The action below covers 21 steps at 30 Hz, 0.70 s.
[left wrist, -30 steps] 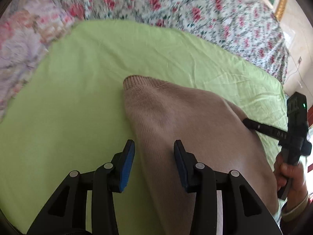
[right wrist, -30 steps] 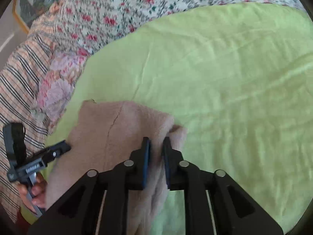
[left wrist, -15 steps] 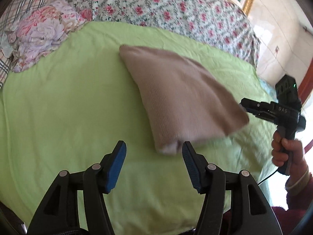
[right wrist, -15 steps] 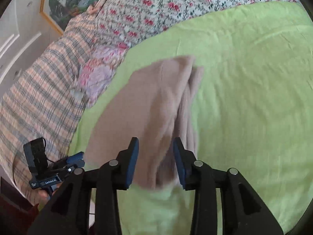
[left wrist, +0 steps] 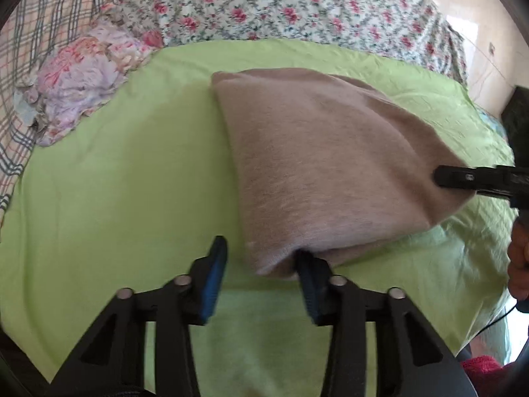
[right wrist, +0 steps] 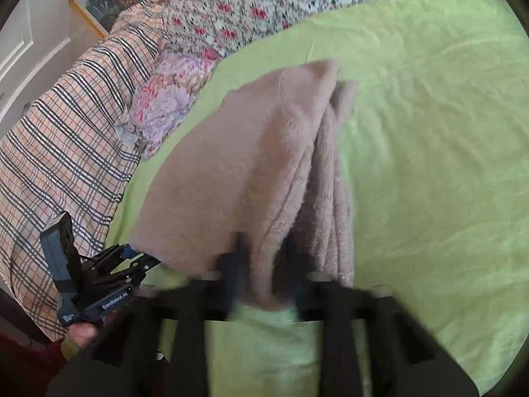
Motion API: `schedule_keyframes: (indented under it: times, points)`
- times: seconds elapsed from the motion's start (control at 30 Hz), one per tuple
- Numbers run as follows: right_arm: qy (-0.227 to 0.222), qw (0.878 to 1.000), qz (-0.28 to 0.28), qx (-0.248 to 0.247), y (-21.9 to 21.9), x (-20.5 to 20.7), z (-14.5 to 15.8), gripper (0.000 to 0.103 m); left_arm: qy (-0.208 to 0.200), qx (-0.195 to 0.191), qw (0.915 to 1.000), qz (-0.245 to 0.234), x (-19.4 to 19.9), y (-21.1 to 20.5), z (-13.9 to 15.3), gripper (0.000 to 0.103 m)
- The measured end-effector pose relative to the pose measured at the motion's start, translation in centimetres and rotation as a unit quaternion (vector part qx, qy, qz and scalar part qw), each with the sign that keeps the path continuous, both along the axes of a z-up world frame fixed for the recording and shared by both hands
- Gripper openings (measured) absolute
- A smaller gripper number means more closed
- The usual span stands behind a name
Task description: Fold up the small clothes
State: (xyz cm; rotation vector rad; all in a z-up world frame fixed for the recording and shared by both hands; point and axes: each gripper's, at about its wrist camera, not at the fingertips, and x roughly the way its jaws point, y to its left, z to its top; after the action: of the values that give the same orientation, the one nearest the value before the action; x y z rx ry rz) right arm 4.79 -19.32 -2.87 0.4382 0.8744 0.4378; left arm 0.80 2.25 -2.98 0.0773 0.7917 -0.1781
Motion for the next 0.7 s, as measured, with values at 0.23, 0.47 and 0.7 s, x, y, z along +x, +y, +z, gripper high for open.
schedule_keyframes:
  times: [0.23,0.47,0.7]
  points:
    - [-0.061,0.997,-0.014,-0.056,-1.8,-1.5,4.8,0.006,0.006,-0.045,0.9987,0.023,0.0,1.2,1.3,0.01]
    - [0.0,0.99,-0.021,-0.142,-0.6,-0.5,-0.3,0.005,0.049,-0.066,0.996,0.036,0.7,1.1,-0.4,0.008]
    - [0.001,0.989,-0.013,-0.146,0.5,-0.2,-0.8,0.005,0.092,-0.178,0.9787,0.046,1.9,4.3,-1.4,0.009]
